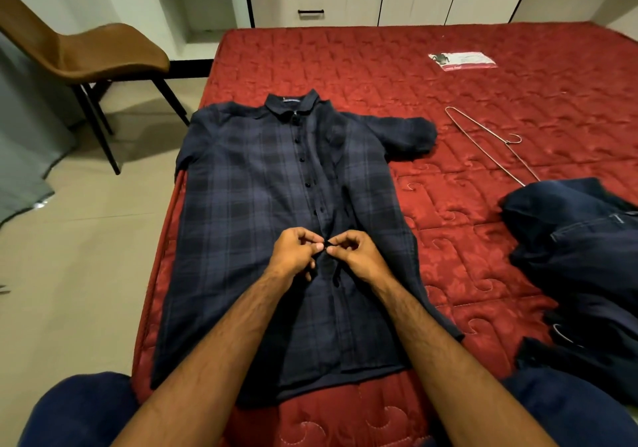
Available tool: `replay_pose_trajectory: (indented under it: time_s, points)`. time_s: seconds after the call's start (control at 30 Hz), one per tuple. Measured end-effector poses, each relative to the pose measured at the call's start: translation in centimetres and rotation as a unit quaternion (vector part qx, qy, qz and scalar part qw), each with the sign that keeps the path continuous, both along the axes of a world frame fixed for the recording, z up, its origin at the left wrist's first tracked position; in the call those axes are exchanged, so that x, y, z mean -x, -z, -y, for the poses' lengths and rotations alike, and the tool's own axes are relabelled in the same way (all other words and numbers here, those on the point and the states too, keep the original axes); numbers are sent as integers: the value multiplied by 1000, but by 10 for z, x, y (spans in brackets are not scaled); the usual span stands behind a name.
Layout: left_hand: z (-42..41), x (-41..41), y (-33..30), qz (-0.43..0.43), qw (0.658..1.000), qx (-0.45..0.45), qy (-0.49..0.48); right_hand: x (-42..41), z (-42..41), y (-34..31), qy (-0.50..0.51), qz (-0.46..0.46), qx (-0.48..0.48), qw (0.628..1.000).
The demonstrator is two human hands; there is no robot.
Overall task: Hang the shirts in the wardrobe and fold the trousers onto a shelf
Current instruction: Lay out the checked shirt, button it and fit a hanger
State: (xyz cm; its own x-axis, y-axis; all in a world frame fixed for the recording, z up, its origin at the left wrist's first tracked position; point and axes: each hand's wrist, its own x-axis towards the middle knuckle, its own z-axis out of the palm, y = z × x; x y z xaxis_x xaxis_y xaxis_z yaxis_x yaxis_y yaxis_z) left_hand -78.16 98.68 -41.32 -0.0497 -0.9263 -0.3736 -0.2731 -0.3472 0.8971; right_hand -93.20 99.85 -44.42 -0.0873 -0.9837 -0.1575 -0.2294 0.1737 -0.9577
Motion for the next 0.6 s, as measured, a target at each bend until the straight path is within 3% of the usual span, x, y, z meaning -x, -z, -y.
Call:
replay_pose_trajectory:
  time_s: [0.23,0.6]
  points:
    - [0,2,-3,-47,998,-19,-26,9,2,-11,-51,0,9,999]
    - [1,2,-1,-25,999,-23,-31,-1,0,-8,-32,-22,15,999]
